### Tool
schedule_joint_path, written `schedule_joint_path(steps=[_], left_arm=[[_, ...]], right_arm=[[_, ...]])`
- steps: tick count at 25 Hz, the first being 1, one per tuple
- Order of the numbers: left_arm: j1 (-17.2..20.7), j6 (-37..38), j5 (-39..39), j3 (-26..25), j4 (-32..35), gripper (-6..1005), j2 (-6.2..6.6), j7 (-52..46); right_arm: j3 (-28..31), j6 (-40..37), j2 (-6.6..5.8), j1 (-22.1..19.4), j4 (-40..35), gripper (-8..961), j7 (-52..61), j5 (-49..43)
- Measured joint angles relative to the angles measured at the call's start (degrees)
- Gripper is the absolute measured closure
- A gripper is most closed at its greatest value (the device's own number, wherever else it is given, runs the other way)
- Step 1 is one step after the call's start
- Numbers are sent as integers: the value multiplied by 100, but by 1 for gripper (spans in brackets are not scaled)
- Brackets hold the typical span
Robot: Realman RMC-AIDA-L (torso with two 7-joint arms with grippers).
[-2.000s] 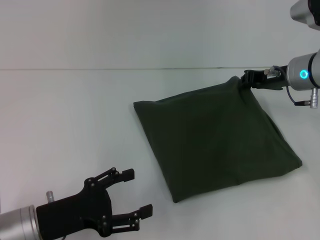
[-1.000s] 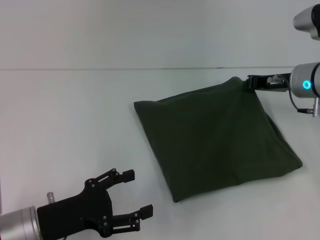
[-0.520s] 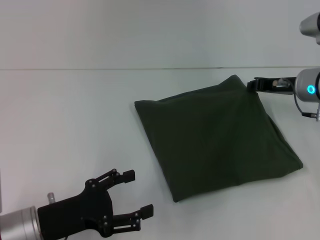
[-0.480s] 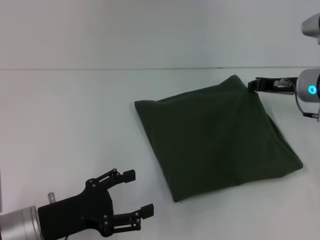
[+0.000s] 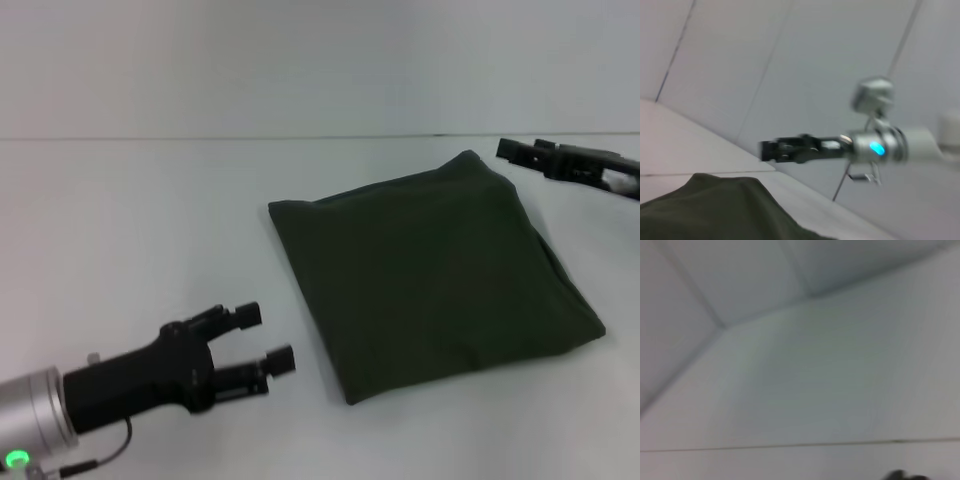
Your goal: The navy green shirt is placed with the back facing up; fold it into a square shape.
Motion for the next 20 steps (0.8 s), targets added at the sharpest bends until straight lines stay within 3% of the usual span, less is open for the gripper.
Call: schedule_joint_path(steps=[2, 3, 8, 14, 20], left_arm=[[-63, 3, -6, -42, 5, 50, 45, -294], [-214, -22, -13, -130, 5, 50, 143, -1021], [-658, -501, 60, -216, 23, 50, 382, -2560], [-1385, -1830, 635, 234, 1, 49, 603, -4360], [-1716, -2345, 695, 386, -51, 49, 484, -4782]], right_arm=[[62, -814, 5, -363, 111, 408, -1280, 723], [75, -1137, 9, -503, 189, 357, -1728, 896], [70, -2207, 45, -1082, 582, 119, -3386, 895], [97, -2710, 161, -1560, 987, 119, -4723, 689], [99, -2886, 156, -1849, 1150, 119, -5261, 689]])
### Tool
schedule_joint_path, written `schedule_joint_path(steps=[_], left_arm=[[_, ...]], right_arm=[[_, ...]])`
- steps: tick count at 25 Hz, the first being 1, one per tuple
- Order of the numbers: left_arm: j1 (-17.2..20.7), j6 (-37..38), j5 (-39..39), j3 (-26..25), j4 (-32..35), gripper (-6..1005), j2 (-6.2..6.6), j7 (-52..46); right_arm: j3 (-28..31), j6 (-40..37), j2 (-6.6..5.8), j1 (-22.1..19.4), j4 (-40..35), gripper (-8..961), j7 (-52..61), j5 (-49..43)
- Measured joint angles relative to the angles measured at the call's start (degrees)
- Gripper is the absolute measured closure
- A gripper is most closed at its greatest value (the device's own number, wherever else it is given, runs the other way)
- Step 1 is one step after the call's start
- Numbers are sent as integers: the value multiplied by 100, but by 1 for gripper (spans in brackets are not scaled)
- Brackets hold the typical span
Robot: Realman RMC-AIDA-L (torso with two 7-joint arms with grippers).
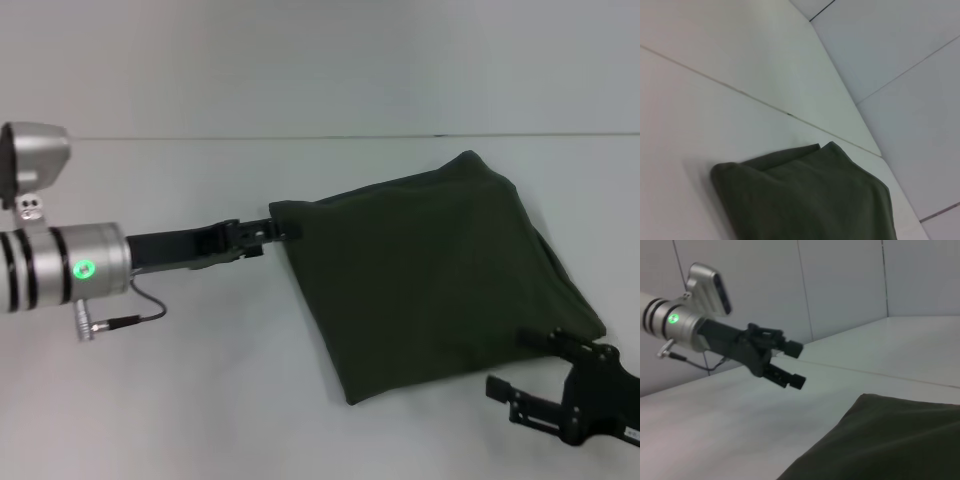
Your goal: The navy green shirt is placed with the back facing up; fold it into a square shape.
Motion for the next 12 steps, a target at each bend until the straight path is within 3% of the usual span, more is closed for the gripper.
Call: schedule_joint_path(steps=[12], left_arm=[[-167, -1312, 14, 779, -19, 49, -270, -1136]], right_arm=[[83, -73, -33, -123, -14, 119, -458, -254]])
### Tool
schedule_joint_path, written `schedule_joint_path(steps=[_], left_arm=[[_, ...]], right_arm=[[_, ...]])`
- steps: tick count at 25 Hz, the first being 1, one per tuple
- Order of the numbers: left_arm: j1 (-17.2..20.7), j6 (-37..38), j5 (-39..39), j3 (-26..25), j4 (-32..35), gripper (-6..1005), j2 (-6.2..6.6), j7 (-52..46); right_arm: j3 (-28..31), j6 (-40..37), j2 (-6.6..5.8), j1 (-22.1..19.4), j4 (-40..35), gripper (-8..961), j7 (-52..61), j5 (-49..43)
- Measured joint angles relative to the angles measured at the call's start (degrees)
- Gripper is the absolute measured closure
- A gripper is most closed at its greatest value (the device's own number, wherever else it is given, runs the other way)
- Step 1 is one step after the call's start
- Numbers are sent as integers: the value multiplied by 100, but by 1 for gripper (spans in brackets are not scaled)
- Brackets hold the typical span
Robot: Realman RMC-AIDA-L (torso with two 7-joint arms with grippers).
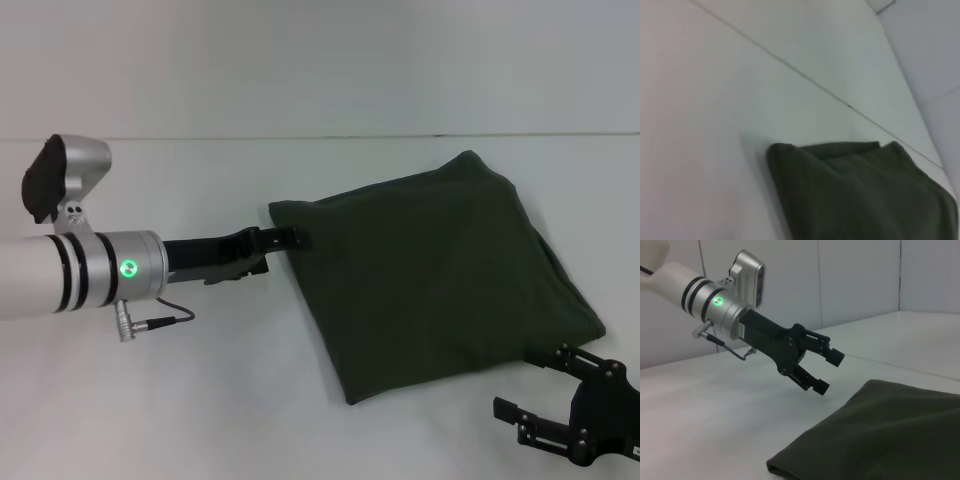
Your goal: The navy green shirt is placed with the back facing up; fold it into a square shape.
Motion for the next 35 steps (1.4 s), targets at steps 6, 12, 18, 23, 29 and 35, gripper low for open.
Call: schedule_joint_path(steps=[6, 12, 18, 23, 29, 35], left_arm=[[-52, -237, 0, 24, -15, 49, -108, -293], [-194, -334, 15, 23, -118, 50, -149, -353], [-269, -576, 63, 135, -170, 50, -174, -358], [-354, -709, 63, 198, -279, 49, -182, -365], [-427, -783, 63, 265, -289, 50, -218, -367], [-456, -839, 60, 362, -290, 50, -292, -351]], right_arm=[[84, -38, 0, -14, -15, 118, 1, 0], [89, -49, 0, -1, -23, 118, 34, 0], [90, -59, 6, 37, -23, 118, 41, 1], [89, -59, 8, 70, -28, 118, 41, 1], [90, -45, 1, 112, -28, 118, 41, 1], [89, -28, 6, 151, -28, 119, 48, 1]])
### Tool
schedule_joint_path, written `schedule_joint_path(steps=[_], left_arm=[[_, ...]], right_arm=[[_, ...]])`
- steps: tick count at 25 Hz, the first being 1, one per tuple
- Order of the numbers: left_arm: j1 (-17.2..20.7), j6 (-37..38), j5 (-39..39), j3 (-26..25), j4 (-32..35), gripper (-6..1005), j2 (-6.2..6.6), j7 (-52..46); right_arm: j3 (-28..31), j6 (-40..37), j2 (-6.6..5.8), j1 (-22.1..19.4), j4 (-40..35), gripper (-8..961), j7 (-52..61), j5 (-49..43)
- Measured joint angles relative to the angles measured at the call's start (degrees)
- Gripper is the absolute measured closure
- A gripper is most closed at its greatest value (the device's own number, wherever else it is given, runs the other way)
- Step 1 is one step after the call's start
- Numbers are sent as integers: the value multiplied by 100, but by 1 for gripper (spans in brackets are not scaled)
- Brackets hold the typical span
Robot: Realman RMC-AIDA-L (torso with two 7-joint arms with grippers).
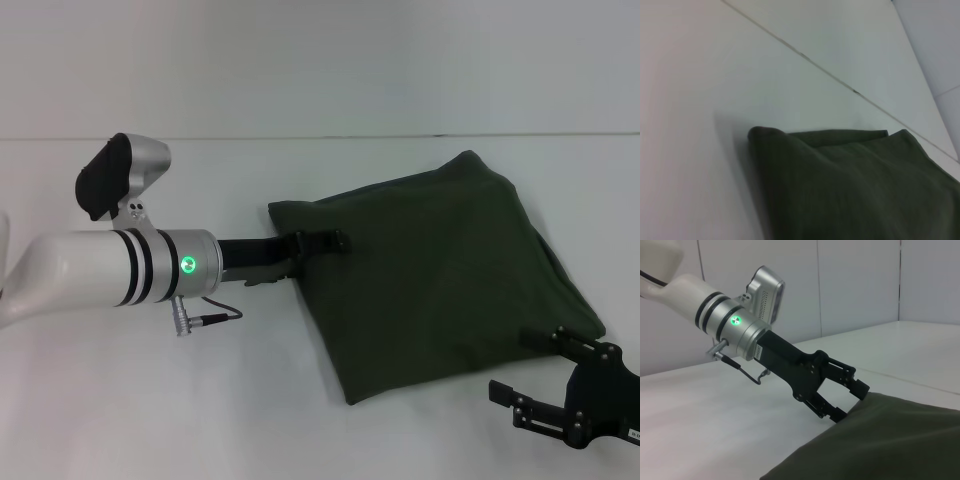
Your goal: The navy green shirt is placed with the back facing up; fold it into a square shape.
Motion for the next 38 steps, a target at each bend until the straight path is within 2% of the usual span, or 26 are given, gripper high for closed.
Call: schedule_joint_path(steps=[11, 19, 25, 38], left_arm=[[-54, -24, 0, 130, 0, 49, -10, -6], [70, -8, -36, 133, 59, 50, 133, -402], [85, -29, -37, 118, 70, 50, 165, -451], [21, -42, -8, 194, 21, 64, 99, -457]], right_arm=[[0, -3, 21, 42, -1, 119, 2, 0], [0, 10, 20, 50, 2, 119, 2, 0], [0, -7, 12, 71, -1, 118, 6, 0], [-9, -22, 12, 104, 0, 118, 12, 0]])
